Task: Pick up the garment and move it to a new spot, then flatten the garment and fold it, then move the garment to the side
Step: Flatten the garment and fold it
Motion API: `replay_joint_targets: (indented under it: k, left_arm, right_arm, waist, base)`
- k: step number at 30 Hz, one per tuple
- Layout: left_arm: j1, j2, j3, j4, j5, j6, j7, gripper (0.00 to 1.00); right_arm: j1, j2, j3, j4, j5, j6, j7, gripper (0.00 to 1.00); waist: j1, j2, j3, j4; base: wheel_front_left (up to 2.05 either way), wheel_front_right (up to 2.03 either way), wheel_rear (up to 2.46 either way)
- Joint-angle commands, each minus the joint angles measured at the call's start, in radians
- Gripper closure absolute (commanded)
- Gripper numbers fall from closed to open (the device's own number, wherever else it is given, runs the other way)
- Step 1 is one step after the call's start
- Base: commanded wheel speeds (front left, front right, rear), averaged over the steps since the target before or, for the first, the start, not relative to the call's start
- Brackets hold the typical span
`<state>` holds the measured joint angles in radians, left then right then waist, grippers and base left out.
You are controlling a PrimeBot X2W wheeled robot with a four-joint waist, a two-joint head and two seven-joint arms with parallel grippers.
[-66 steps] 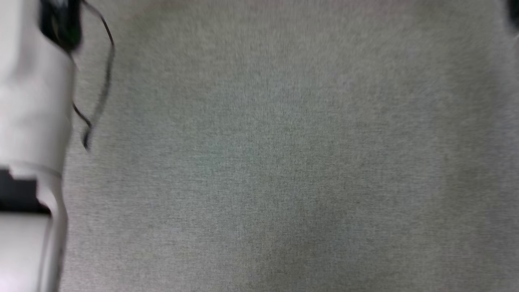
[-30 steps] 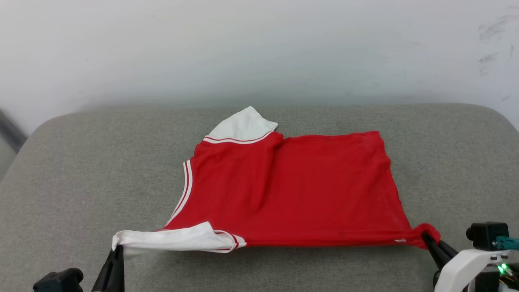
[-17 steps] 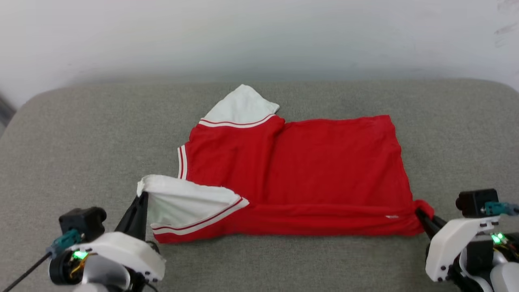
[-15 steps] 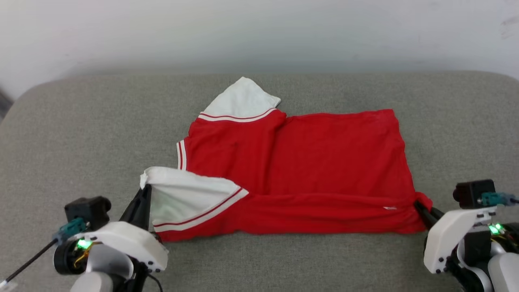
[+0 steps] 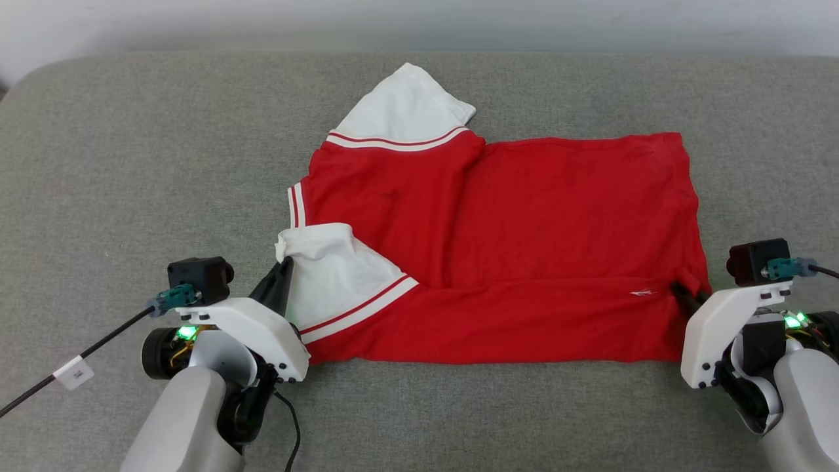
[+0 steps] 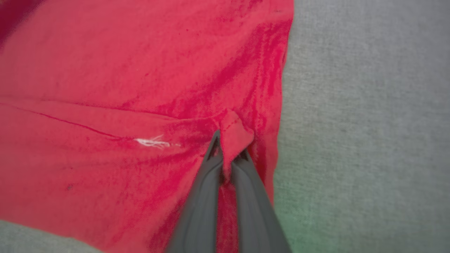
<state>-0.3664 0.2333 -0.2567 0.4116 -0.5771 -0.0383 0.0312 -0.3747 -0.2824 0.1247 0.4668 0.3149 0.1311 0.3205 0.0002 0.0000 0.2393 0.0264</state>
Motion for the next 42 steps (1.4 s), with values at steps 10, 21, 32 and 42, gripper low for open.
replay_joint_targets:
  k: [10,21,32,42]
  left_arm:
    - [-0.001,0.0,0.0,0.108,-0.005,-0.026,-0.086,0.0]
    - [0.115,0.132,-0.007,-0.074,-0.054,-0.01,0.184,0.0]
    - [0.141,0.232,-0.01,-0.205,-0.172,0.055,0.602,0.0]
    - [0.137,0.212,-0.042,-0.11,-0.239,0.054,0.74,0.82]
  right_arm:
    - [0.031,0.017,-0.019,0.032,0.02,-0.001,-0.282,0.0]
    - [0.201,0.081,-0.124,-0.235,-0.061,-0.001,-0.397,0.0]
    - [0.285,0.156,-0.163,-0.472,-0.102,-0.001,-0.319,0.0]
    - [0.267,0.171,-0.171,-0.49,-0.094,-0.001,-0.31,0.0]
  waist:
    - [-0.0002,0.0,-0.071,0.005]
    - [-0.0002,0.0,-0.18,-0.025]
    - [-0.0002,0.0,-0.099,-0.098]
    - [-0.0002,0.0,-0.032,-0.137]
  base:
    - [0.0,0.0,0.0]
    - [0.0,0.0,0.0]
    - [0.0,0.0,0.0]
    - [0.0,0.0,0.0]
